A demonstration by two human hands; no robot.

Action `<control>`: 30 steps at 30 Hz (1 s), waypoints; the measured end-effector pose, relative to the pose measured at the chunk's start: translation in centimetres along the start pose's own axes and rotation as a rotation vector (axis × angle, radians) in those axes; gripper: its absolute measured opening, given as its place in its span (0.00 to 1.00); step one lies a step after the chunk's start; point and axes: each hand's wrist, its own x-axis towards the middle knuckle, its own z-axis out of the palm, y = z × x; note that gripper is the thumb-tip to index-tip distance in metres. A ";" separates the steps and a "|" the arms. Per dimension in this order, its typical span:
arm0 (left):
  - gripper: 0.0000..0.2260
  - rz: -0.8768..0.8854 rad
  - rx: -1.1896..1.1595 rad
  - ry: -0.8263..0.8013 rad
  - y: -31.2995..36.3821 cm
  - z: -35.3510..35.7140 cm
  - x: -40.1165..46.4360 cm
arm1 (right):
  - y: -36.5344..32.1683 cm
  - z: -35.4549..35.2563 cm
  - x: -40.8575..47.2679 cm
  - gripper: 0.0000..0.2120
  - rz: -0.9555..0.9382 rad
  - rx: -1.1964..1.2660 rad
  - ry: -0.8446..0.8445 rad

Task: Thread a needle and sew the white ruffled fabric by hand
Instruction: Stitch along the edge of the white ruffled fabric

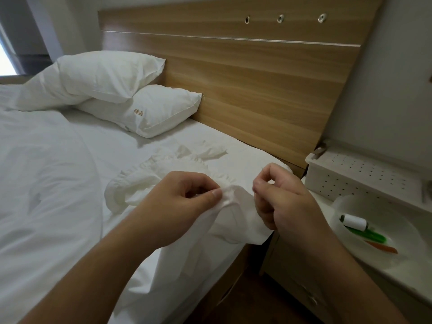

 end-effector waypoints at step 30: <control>0.08 0.083 -0.011 -0.034 0.1 0.1 0.1 | 0.2 1.6 -0.6 0.08 -0.077 -0.081 -0.078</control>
